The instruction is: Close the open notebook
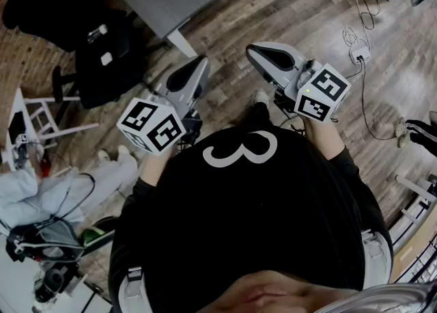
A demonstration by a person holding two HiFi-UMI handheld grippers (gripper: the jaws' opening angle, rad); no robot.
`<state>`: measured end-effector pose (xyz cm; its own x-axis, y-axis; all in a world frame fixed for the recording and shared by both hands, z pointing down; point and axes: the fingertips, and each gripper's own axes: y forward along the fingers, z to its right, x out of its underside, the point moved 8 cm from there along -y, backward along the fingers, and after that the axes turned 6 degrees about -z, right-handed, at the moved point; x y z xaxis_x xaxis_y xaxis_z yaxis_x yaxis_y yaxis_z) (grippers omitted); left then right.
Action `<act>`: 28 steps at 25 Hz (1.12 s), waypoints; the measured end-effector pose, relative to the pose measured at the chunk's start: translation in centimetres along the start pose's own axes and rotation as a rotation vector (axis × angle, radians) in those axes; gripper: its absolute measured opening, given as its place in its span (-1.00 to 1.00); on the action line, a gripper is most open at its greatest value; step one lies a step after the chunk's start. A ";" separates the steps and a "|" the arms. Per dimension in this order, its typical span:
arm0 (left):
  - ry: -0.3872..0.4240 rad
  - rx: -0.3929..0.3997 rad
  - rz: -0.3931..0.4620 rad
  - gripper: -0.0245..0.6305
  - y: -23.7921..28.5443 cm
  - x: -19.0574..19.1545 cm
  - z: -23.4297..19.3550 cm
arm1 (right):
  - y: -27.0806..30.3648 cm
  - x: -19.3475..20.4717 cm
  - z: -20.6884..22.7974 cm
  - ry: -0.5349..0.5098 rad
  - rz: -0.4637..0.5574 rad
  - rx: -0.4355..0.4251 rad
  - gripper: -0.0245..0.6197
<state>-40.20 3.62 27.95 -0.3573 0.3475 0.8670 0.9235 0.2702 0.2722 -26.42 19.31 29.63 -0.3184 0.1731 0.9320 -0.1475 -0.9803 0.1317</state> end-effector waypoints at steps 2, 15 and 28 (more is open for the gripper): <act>-0.002 0.004 0.005 -0.89 0.5 -0.1 -0.3 | 0.1 -0.1 0.4 -0.003 0.002 0.001 -0.93; -0.031 -0.032 -0.009 -0.90 7.6 -2.1 -1.9 | -0.8 -1.1 8.2 0.077 -0.022 -0.017 -0.92; -0.029 -0.110 0.058 -0.91 17.0 -6.1 -2.6 | -3.3 -6.0 18.9 0.009 -0.021 -0.074 -0.92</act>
<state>-21.93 3.74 28.37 -0.3048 0.3861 0.8706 0.9521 0.1488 0.2672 -6.36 19.74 30.00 -0.3231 0.1947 0.9261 -0.2232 -0.9667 0.1253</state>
